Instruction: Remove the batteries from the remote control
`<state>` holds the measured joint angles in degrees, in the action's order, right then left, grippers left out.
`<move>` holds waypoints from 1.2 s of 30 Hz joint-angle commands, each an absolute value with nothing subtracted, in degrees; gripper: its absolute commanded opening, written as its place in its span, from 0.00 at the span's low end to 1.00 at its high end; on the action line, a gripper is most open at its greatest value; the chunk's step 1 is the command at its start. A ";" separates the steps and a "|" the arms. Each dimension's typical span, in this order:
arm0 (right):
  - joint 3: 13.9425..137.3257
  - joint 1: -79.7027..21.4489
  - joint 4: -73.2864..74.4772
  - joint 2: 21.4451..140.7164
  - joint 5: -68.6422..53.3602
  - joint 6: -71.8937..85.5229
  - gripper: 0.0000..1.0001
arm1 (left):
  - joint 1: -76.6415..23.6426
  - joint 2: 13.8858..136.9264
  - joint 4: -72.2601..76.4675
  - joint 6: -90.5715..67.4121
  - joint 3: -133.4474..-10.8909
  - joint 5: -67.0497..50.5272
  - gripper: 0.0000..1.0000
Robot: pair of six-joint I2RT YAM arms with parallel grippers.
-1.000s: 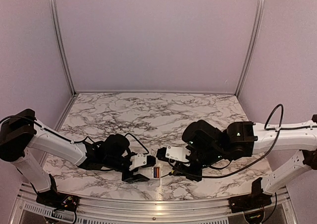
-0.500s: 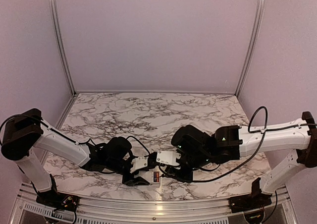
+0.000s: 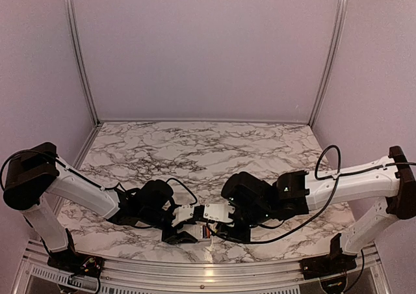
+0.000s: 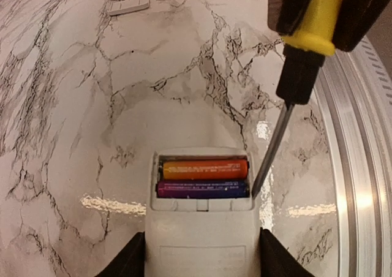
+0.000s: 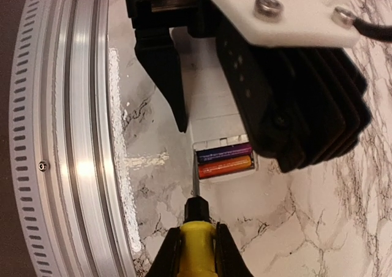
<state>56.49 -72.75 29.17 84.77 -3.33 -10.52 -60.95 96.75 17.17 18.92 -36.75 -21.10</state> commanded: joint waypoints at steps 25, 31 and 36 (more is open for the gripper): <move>54.64 -73.65 30.56 87.74 3.92 -8.53 0.00 | -60.82 97.54 18.89 18.33 -37.62 -23.28 0.30; 52.40 -74.04 30.11 88.95 7.38 -7.53 0.00 | -60.82 97.72 19.79 16.76 -37.29 -24.08 0.29; 53.11 -74.74 31.17 92.10 11.77 -6.83 0.00 | -60.73 98.21 21.49 14.71 -36.97 -25.89 0.27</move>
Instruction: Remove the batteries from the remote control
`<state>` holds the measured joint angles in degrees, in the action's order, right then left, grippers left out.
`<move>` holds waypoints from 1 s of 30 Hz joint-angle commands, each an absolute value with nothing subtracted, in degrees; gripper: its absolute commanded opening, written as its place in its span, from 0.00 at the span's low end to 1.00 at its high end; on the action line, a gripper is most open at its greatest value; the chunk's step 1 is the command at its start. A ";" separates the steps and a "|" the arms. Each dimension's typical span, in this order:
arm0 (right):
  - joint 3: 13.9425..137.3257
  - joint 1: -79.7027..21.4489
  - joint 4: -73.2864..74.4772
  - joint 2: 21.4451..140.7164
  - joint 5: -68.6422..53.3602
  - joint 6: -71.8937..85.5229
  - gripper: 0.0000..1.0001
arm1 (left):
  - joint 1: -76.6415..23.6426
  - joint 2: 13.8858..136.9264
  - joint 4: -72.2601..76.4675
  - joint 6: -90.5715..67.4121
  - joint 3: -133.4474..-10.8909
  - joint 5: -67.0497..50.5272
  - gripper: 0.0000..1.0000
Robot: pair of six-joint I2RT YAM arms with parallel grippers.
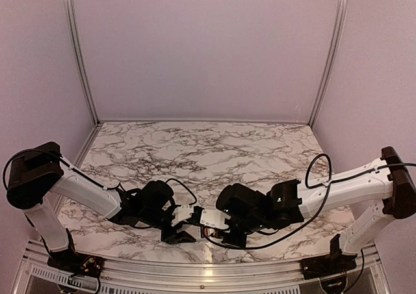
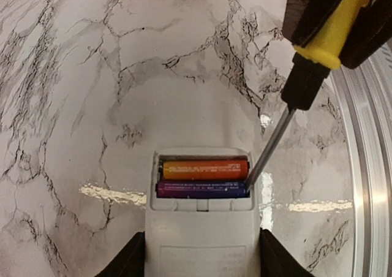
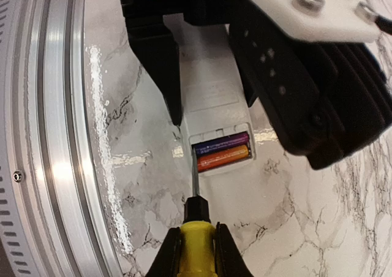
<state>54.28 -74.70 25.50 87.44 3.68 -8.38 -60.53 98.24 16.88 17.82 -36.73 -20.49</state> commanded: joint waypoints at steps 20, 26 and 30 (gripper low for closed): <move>56.32 -79.43 34.49 95.89 40.20 -0.39 0.00 | -60.08 101.52 24.57 4.17 -37.74 -40.81 0.19; 56.45 -79.93 33.25 94.71 45.44 -0.36 0.00 | -59.77 103.01 22.19 4.75 -40.03 -42.97 0.18; 56.83 -80.07 32.05 94.40 48.49 -0.36 0.00 | -59.68 104.01 20.46 5.38 -41.49 -43.96 0.17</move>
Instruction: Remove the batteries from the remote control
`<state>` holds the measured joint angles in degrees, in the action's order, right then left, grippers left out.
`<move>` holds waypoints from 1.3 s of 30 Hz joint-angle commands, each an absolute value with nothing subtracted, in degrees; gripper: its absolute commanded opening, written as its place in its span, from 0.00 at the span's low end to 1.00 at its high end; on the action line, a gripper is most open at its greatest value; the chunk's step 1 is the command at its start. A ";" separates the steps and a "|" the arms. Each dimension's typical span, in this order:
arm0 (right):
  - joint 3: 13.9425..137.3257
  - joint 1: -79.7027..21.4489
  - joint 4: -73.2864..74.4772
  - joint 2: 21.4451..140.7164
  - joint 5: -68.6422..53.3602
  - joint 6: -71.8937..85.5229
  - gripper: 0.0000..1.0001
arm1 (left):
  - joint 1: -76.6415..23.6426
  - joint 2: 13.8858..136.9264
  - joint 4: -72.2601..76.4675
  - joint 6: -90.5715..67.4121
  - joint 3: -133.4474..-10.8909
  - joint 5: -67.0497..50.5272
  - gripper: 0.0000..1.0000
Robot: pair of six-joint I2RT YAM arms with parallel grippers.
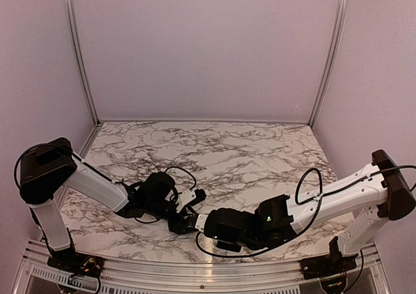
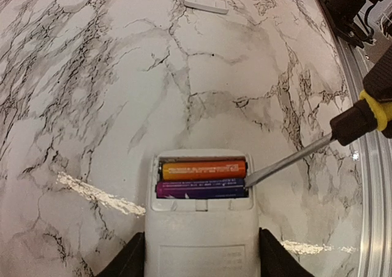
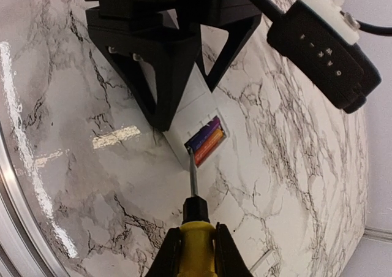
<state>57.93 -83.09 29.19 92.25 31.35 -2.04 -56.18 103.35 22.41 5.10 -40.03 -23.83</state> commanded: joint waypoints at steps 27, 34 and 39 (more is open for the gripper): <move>67.49 -75.95 22.86 97.59 63.41 -4.65 0.00 | -59.59 105.48 10.96 10.26 -44.78 -46.73 0.11; 69.95 -74.42 18.68 96.61 64.91 -8.10 0.00 | -59.59 105.73 10.28 10.54 -45.26 -46.63 0.08; 70.67 -72.90 18.89 95.07 65.11 -7.73 0.00 | -59.72 105.73 10.37 10.38 -45.48 -46.15 0.06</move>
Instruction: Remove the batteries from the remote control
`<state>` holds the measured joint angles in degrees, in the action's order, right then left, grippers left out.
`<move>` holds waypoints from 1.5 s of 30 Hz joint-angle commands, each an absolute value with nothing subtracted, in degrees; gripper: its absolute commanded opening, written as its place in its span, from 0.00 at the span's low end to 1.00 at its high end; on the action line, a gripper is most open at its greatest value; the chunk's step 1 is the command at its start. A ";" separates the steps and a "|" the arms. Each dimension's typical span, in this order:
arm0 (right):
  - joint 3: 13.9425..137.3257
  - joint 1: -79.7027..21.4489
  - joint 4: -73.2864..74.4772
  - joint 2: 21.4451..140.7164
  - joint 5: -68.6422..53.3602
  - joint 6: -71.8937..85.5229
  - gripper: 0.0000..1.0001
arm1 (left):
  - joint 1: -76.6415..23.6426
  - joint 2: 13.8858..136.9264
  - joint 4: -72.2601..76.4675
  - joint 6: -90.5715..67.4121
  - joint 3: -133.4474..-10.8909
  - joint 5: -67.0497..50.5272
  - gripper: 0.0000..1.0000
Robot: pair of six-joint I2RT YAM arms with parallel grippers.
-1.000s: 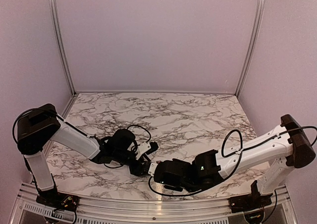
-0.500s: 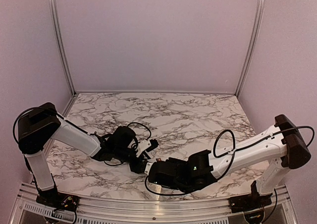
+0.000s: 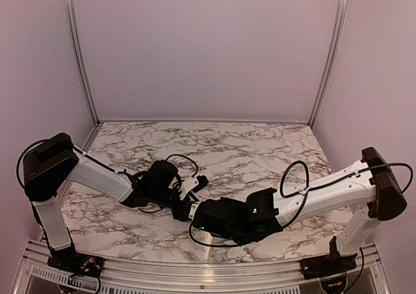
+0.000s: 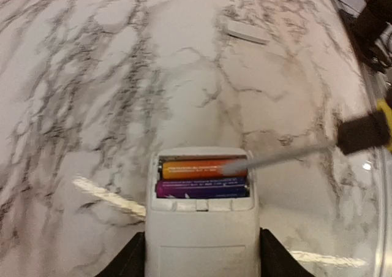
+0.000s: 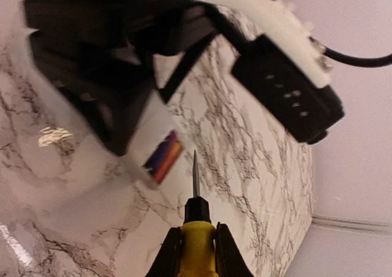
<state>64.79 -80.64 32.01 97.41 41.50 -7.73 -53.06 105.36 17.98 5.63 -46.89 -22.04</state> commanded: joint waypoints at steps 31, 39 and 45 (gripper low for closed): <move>61.98 -70.17 48.26 55.22 10.28 23.49 0.00 | -60.29 94.24 -1.27 21.02 -48.83 -31.95 0.04; 66.88 -70.16 48.53 60.78 1.39 36.70 0.00 | -60.38 89.66 3.43 23.11 -47.25 -21.53 0.03; 70.46 -69.95 49.76 67.76 -4.13 44.00 0.00 | -60.64 89.37 5.07 23.28 -47.86 -16.39 0.03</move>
<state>67.29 -70.41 47.97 65.54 1.39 36.64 -60.42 90.76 1.93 22.26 -47.92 -21.43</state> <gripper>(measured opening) 0.136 0.570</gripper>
